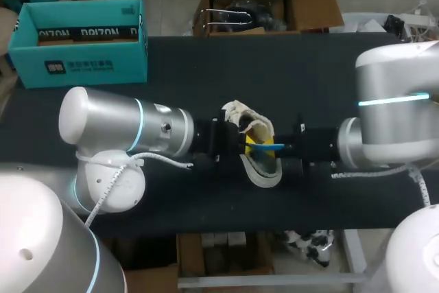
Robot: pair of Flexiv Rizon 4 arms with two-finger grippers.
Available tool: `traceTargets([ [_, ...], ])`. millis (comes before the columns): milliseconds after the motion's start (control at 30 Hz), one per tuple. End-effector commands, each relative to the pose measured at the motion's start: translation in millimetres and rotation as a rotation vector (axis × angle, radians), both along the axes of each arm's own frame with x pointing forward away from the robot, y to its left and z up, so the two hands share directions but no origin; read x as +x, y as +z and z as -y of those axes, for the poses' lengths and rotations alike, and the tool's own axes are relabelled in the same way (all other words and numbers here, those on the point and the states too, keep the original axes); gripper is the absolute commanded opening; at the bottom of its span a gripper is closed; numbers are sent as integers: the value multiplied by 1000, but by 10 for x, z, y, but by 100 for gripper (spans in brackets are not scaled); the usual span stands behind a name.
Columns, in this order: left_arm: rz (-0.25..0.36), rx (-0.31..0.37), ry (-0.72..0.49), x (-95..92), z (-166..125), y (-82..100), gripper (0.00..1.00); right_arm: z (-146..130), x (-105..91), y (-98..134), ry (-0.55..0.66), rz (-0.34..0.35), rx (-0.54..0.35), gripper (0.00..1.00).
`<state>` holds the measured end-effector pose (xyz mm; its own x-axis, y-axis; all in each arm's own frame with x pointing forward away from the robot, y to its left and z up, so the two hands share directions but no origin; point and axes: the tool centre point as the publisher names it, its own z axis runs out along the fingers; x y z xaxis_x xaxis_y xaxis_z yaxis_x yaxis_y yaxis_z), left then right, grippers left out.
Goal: Open the shoe tongue, take the insole out of the shoe, put the insole back into the shoe, and pack the shoe into the shoebox
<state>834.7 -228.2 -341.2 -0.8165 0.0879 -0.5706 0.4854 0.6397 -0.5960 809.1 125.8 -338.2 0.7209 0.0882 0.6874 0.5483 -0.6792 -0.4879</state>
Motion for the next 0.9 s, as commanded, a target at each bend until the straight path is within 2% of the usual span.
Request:
traceTargets([
  [33, 12, 14, 25, 32, 26, -84, 0, -48, 97, -112, -1, -11, -8, 0],
  [267, -10, 19, 54, 137, 40, -164, 0, 5, 186, -246, -8, -57, 16, 0],
  [533, -27, 4, 52, 127, 63, -126, 0, 38, 169, -218, -12, -69, 10, 0],
  [900, -61, 33, 78, 191, 72, -223, 0, 94, 321, -352, 9, -115, 43, 0],
])
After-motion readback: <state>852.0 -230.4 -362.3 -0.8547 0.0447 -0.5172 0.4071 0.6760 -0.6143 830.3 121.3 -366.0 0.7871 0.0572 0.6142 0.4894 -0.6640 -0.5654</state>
